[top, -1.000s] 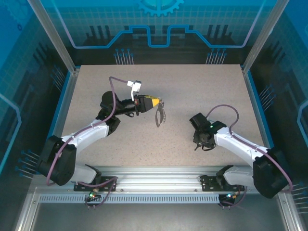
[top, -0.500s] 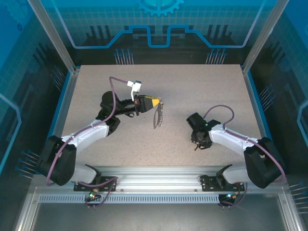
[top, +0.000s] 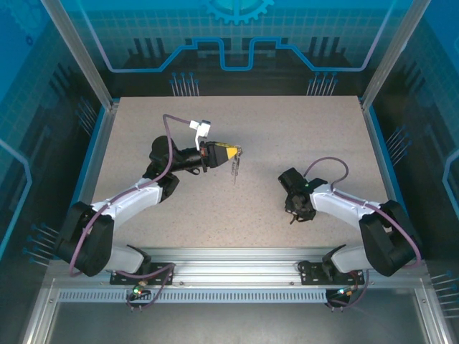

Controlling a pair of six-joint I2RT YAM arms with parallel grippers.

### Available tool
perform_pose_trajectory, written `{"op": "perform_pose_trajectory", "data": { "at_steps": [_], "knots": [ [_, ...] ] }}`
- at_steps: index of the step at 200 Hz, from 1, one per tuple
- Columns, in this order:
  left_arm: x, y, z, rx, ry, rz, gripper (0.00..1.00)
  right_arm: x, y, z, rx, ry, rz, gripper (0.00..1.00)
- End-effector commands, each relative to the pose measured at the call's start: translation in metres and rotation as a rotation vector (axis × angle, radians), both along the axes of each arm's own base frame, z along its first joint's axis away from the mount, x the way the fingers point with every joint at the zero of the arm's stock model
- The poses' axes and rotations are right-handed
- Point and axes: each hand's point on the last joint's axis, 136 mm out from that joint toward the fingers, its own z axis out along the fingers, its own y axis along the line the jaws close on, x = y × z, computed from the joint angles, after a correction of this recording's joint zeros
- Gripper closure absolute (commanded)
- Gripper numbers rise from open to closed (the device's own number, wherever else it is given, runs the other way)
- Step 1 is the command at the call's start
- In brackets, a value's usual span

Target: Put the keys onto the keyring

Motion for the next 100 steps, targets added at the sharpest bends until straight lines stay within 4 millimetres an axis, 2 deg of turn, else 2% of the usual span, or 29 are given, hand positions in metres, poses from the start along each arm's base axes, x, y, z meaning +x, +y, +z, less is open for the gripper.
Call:
{"op": "perform_pose_trajectory", "data": {
  "at_steps": [1, 39, 100],
  "knots": [
    [-0.0052, -0.0011, 0.0031, -0.008, -0.048, -0.006, 1.00, -0.0020, -0.0073, -0.0044, -0.020, 0.015, -0.018, 0.78],
    [-0.0043, -0.0013, 0.0018, -0.008, -0.045, -0.004, 1.00, -0.0012, -0.0076, -0.0042, -0.015, 0.014, -0.017, 0.84],
    [-0.0039, -0.0019, 0.0016, -0.011, -0.041, -0.006, 1.00, -0.0026, -0.0065, -0.0028, 0.001, 0.005, -0.011, 1.00]
  ]
}}
